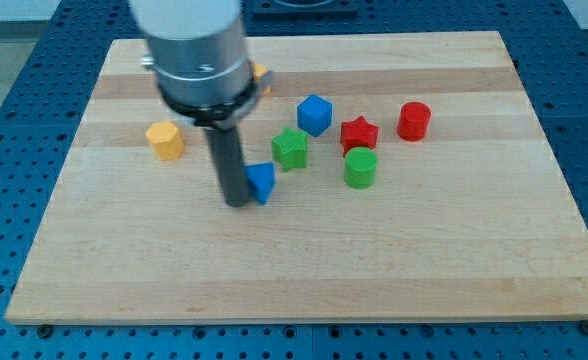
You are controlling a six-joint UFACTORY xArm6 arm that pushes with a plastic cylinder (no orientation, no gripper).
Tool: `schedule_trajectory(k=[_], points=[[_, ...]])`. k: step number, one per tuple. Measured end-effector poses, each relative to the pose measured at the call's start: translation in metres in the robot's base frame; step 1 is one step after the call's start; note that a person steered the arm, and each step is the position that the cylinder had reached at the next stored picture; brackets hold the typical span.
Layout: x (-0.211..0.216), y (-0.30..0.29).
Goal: Push the yellow blocks towards the green star
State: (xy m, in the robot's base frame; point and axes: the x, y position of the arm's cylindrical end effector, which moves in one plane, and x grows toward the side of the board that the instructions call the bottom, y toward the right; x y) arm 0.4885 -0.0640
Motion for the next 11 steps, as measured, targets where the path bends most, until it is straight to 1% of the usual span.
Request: schedule_trajectory(k=[1,2,3,4,5,6,7,8,9,10,11], points=[[-0.004,0.019],[-0.006,-0.042],[-0.034,-0.135],[-0.046,-0.19],[-0.104,-0.165],[-0.092,-0.132],[-0.089,-0.121],[-0.075,-0.095],[-0.115,-0.093],[-0.188,-0.095],[-0.234,-0.063]])
